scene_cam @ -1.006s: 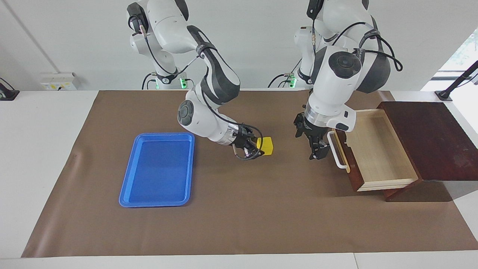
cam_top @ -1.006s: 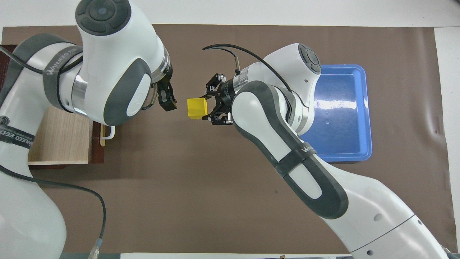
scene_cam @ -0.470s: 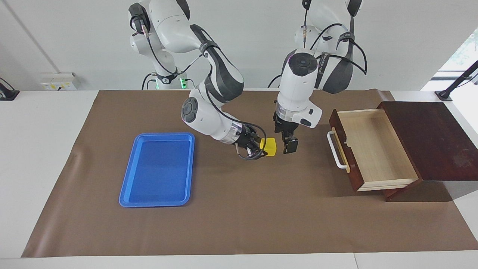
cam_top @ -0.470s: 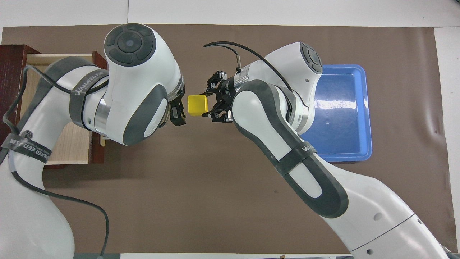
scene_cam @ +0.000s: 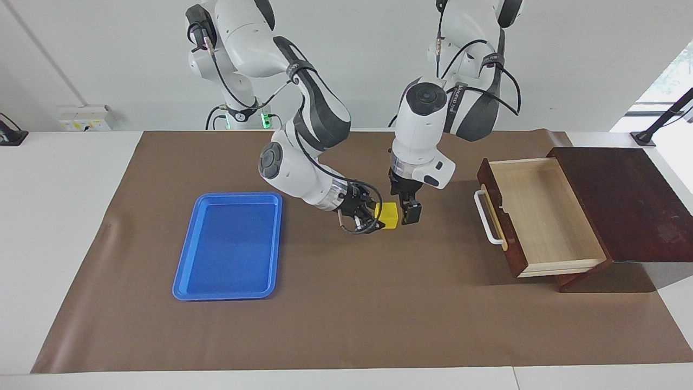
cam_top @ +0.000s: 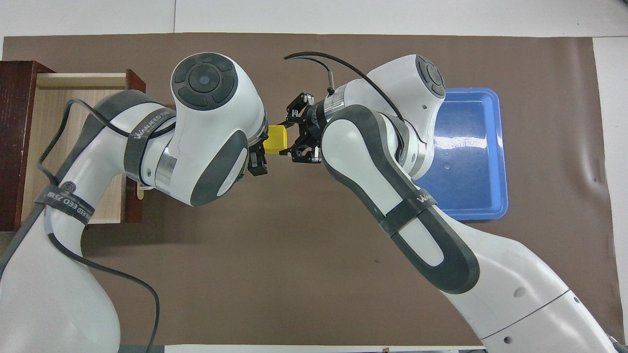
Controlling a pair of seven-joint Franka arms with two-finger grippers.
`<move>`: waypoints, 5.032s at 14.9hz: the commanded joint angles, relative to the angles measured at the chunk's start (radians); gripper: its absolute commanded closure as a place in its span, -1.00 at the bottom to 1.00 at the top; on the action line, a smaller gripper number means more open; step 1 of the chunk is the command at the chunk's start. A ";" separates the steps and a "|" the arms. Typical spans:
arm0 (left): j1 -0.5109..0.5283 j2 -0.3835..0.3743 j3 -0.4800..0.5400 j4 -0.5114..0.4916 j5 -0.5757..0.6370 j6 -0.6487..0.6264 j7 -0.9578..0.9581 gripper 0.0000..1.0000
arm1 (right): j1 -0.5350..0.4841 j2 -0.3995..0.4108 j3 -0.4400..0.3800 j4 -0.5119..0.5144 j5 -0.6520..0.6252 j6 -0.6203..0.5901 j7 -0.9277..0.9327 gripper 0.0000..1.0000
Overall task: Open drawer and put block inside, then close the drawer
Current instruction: 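Grasp the cube with the left gripper from the right gripper, then carry the cube into the drawer with the left gripper while the right gripper withdraws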
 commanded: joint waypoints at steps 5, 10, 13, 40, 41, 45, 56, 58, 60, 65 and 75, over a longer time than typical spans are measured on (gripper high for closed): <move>-0.029 0.017 0.013 -0.012 0.017 0.066 -0.009 -1.00 | -0.005 0.013 0.008 0.023 -0.005 0.012 0.032 1.00; -0.040 0.017 0.013 -0.014 0.019 0.058 -0.009 -1.00 | -0.006 0.013 0.008 0.023 -0.005 0.021 0.032 1.00; -0.043 0.017 0.013 -0.015 0.019 0.055 -0.007 -1.00 | -0.006 0.013 0.008 0.021 -0.005 0.021 0.032 1.00; -0.047 0.017 0.011 -0.012 0.039 0.046 0.020 1.00 | -0.037 0.003 0.008 0.015 -0.007 0.019 0.088 -0.76; -0.044 0.012 0.013 -0.006 0.037 0.017 0.037 1.00 | -0.044 -0.002 0.006 0.014 -0.008 0.007 0.088 -0.77; 0.020 -0.022 0.019 0.055 0.037 -0.119 0.108 1.00 | -0.130 -0.033 0.002 0.012 -0.020 -0.098 0.046 -0.81; 0.420 -0.193 0.020 0.027 0.026 -0.261 0.578 1.00 | -0.317 -0.293 0.000 -0.011 -0.442 -0.520 -0.570 -1.00; 0.452 -0.239 0.022 -0.073 0.026 -0.195 0.658 1.00 | -0.363 -0.361 0.002 -0.032 -0.520 -0.598 -0.777 -1.00; 0.497 -0.285 0.022 -0.183 0.026 -0.112 0.711 1.00 | -0.380 -0.419 0.000 -0.048 -0.635 -0.654 -0.974 -1.00; 0.532 -0.321 0.022 -0.382 0.037 0.038 0.760 1.00 | -0.412 -0.482 0.002 -0.051 -0.804 -0.714 -1.398 -1.00; 0.542 -0.330 0.026 -0.475 0.046 0.117 0.760 0.61 | -0.462 -0.537 0.002 -0.190 -0.812 -0.576 -1.504 -1.00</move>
